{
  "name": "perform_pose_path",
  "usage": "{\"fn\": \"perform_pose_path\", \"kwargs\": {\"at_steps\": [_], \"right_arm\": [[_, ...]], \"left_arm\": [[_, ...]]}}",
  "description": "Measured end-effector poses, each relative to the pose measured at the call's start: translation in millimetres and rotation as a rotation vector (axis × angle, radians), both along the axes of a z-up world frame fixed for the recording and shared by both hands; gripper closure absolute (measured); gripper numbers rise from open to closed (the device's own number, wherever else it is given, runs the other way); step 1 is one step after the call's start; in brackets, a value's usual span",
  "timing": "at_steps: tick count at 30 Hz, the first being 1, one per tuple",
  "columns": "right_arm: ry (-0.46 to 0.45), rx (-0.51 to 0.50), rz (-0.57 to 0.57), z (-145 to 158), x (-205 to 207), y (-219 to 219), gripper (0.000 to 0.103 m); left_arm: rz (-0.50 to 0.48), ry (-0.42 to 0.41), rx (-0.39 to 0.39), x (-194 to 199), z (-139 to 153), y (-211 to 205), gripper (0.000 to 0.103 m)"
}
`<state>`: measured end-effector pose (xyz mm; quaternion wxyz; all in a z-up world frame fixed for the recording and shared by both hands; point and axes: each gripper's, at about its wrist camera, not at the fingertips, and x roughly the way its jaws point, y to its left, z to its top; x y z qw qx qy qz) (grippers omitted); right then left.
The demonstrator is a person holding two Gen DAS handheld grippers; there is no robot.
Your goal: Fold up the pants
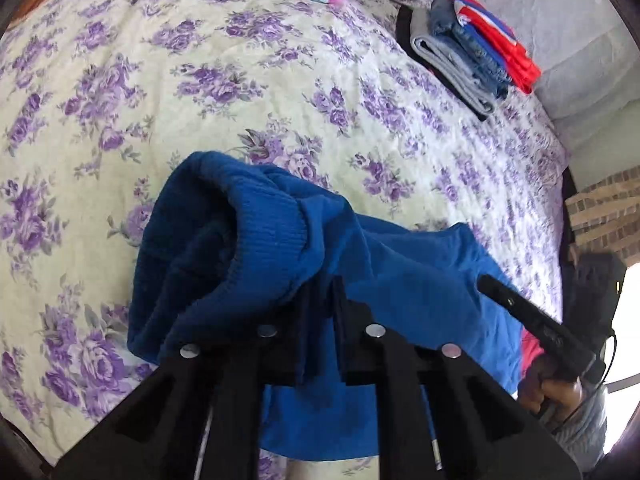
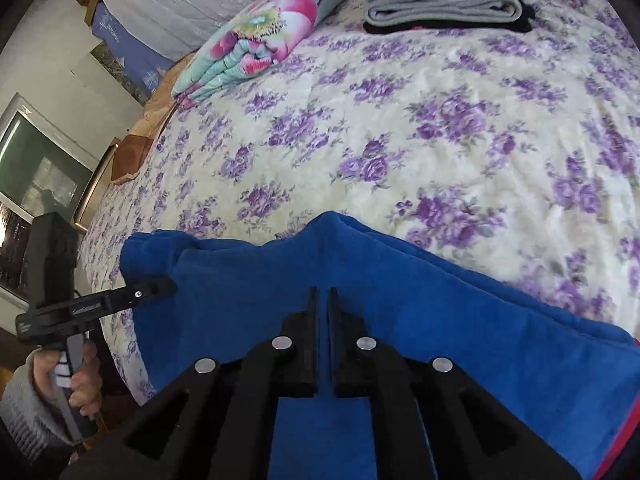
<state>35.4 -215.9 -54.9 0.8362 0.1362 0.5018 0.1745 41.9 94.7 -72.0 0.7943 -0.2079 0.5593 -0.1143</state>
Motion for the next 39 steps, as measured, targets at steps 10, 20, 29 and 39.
{"fn": "perform_pose_path", "kwargs": {"at_steps": [10,20,29,39], "right_arm": [[-0.09,0.01,-0.578,24,-153,-155,0.075],[-0.101,0.345,-0.982,-16,-234,-291,0.05],[-0.057,0.546,-0.915,-47,-212,-348,0.046],[-0.087,0.509,-0.733,-46,-177,-351,0.074]], "left_arm": [[-0.151,-0.157,-0.12,-47,50,-35,0.058],[-0.156,-0.05,0.156,-32,-17,-97,0.059],[-0.03,-0.057,0.103,-44,23,-122,0.056],[-0.166,-0.079,0.24,-32,28,-238,0.055]]}}
